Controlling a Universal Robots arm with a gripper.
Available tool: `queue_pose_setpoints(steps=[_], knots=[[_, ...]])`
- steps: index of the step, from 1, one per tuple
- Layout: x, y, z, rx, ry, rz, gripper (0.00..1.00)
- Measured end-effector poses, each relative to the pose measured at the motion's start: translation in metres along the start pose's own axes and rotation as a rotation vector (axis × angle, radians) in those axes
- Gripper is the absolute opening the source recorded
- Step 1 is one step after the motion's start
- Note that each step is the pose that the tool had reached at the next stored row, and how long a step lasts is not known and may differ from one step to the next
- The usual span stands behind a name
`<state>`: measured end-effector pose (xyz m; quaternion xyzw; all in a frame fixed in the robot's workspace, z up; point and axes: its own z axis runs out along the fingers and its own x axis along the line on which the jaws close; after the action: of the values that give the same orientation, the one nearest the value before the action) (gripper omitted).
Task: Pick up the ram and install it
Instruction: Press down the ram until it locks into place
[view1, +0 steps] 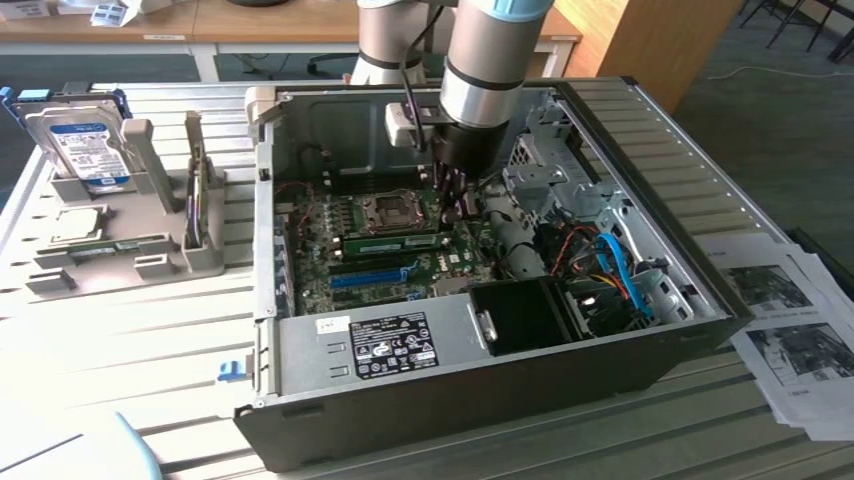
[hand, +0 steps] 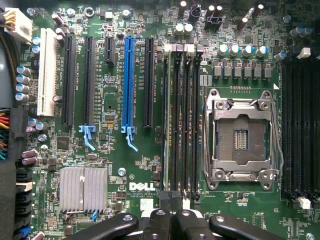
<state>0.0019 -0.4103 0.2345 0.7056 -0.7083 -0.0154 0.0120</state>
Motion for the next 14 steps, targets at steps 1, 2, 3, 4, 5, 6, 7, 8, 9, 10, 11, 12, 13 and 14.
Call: queue_pose_setpoints(steps=[1, 2, 3, 4, 5, 6, 7, 8, 9, 10, 11, 12, 13, 14], knots=[[0.000, 0.0000, 0.0000, 0.0000, -0.0001, 0.000, 0.09], [0.000, 0.0000, 0.0000, 0.0001, 0.0000, 0.000, 0.09], [0.000, 0.0000, 0.0000, 0.0000, 0.0001, 0.000, 0.09], [0.000, 0.0000, -0.0001, 0.0000, 0.0001, 0.000, 0.09], [0.000, 0.0002, -0.0001, 0.0000, 0.0001, 0.000, 0.09], [0.000, 0.0008, 0.0000, 0.0000, 0.0001, 0.000, 0.09], [0.000, 0.0015, 0.0000, 0.0000, 0.0001, 0.000, 0.09], [0.000, 0.0026, 0.0000, 0.0001, 0.0002, 0.000, 0.09], [0.000, 0.0039, 0.0000, 0.0003, 0.0002, 0.000, 0.09], [0.000, 0.0054, 0.0001, 0.0007, 0.0002, 0.000, 0.09], [0.000, 0.0068, 0.0002, 0.0010, 0.0002, 0.000, 0.09], [0.000, 0.0081, 0.0002, 0.0014, 0.0002, 0.000, 0.09], [0.000, 0.0094, 0.0003, 0.0017, 0.0001, 0.000, 0.09], [0.000, 0.0106, 0.0003, 0.0020, 0.0002, 0.000, 0.09]])
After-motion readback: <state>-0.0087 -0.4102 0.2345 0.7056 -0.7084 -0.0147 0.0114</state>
